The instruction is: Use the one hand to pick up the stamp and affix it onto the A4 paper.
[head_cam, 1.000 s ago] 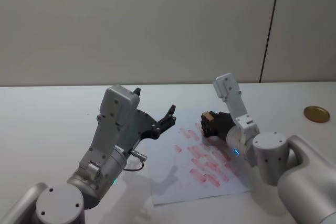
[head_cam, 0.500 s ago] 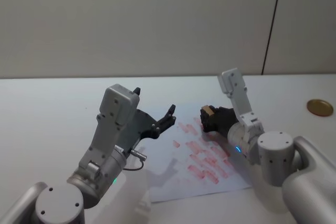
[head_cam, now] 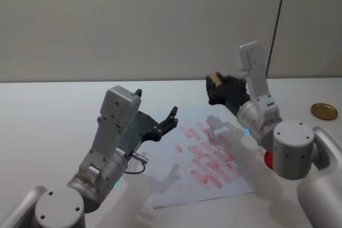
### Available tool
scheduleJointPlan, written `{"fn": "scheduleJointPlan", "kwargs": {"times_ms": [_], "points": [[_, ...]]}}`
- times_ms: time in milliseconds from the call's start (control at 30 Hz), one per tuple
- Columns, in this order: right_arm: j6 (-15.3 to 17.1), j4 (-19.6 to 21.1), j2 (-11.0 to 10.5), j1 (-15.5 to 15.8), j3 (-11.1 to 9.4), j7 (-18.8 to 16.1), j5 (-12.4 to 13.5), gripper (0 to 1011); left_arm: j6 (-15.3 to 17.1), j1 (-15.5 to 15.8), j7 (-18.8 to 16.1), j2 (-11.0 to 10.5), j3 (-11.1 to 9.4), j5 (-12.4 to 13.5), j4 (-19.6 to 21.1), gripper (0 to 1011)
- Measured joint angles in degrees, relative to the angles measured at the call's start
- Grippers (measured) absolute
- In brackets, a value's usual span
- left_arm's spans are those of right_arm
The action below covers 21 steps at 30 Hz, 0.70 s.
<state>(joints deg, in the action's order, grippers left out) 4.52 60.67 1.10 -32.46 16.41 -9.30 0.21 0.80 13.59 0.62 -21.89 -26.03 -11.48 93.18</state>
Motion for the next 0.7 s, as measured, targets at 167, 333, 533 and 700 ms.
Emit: {"fn": "scheduleJointPlan", "kwargs": {"times_ms": [167,333,533,700], "points": [[-0.1,5.6,-0.9,2.3,-0.2,1.6,-0.1,217,0.0,0.0,0.0,0.0,0.0,0.0,0.0,993],[1.7,12.1,-2.4,5.6,-0.5,3.4,-0.1,216,0.0,0.0,0.0,0.0,0.0,0.0,0.0,993],[5.2,18.7,-4.3,10.0,-1.1,5.5,0.8,217,0.0,0.0,0.0,0.0,0.0,0.0,0.0,993],[8.3,23.8,-6.4,14.3,-1.7,7.3,2.1,217,0.0,0.0,0.0,0.0,0.0,0.0,0.0,993]]}}
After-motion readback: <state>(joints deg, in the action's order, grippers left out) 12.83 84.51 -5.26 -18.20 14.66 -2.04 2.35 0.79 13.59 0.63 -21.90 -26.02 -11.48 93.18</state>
